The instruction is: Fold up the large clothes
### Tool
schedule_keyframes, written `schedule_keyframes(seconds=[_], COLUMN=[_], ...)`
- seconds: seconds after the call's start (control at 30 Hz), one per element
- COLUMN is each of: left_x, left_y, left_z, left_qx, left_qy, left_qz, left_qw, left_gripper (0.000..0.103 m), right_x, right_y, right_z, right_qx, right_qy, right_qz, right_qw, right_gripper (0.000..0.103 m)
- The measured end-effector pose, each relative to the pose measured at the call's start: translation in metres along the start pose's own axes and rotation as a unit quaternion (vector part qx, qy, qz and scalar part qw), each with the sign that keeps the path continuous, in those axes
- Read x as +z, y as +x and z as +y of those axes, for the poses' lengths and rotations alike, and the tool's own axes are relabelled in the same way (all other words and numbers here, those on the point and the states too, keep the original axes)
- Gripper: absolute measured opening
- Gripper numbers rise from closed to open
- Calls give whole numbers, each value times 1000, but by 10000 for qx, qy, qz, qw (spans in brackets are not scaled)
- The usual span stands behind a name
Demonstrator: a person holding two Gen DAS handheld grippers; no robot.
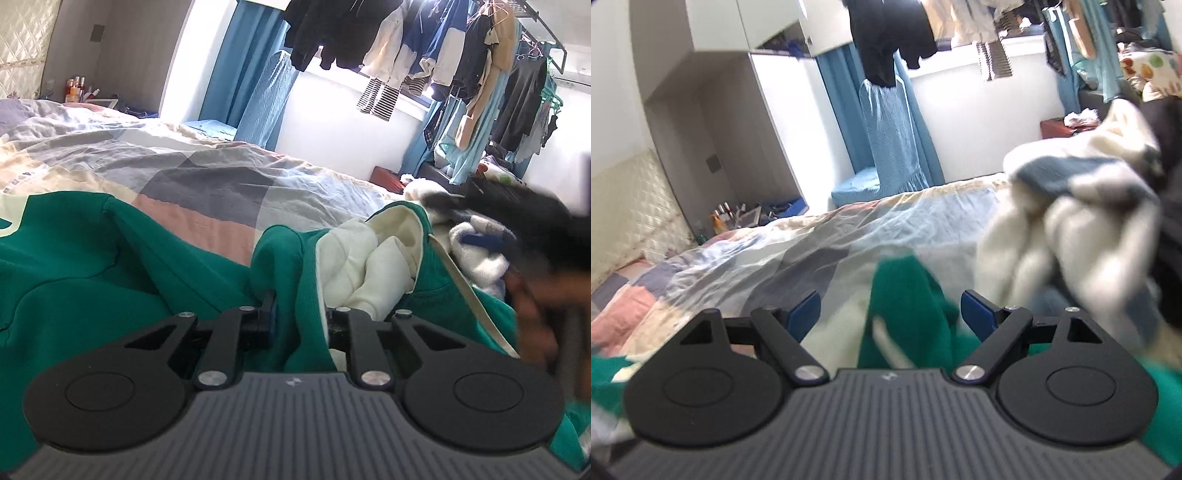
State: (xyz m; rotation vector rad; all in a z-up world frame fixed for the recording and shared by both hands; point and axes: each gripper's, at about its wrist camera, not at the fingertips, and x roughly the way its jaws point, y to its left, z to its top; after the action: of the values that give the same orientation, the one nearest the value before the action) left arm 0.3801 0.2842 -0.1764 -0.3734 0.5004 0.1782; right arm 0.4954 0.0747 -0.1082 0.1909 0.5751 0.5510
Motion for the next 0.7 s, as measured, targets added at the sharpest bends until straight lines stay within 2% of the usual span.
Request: schedule_keyframes(seconds=[0.07, 0.13, 0.2, 0.27, 0.33, 0.37, 0.4, 0.43, 0.47, 0.5, 0.63, 0.7], left_x=[0, 2, 3, 4, 5, 5, 4, 3, 3, 3, 7, 8], left_y=[-1, -3, -4, -7, -9, -8, -8, -8, -8, -9, -15, -21], left_z=[2, 6, 11, 15, 20, 23, 25, 26, 27, 28, 37, 42], left_qx=[-24, -69, -58, 24, 25, 5, -9, -27, -36, -40, -85, 4], left_qy=[-64, -154, -202, -165, -185, -242, -298, -332, -340, -362, -673, -790], left_qz=[2, 3, -49, -192, -244, -241, -250, -260, -270, -277, -338, -454], left_qw=[10000, 9999, 9998, 9997, 9995, 9994, 9992, 9991, 9991, 9990, 9971, 9958], left_gripper=[20, 20, 20, 19, 18, 17, 17, 17, 16, 16, 15, 15], right_x=[20, 32, 39, 38, 34, 30, 27, 25, 24, 25, 36, 36], right_y=[29, 52, 75, 91, 103, 106, 108, 107, 103, 96, 44, 8], right_z=[-1, 3, 7, 5, 2, 1, 1, 2, 3, 5, 12, 17], right_qx=[-77, -240, -426, -487, -494, -506, -557, -625, -689, -749, -578, -466], right_qy=[76, -107, -269, -264, -201, -226, -286, -372, -442, -459, -474, -579], right_qz=[248, 537, 938, 1304, 1661, 1831, 1947, 2000, 1997, 1910, 1268, 891], right_qw=[9996, 9982, 9943, 9899, 9847, 9815, 9789, 9771, 9764, 9777, 9891, 9932], right_gripper=[84, 83, 76, 76, 66, 56, 36, 25, 14, 10, 9, 9])
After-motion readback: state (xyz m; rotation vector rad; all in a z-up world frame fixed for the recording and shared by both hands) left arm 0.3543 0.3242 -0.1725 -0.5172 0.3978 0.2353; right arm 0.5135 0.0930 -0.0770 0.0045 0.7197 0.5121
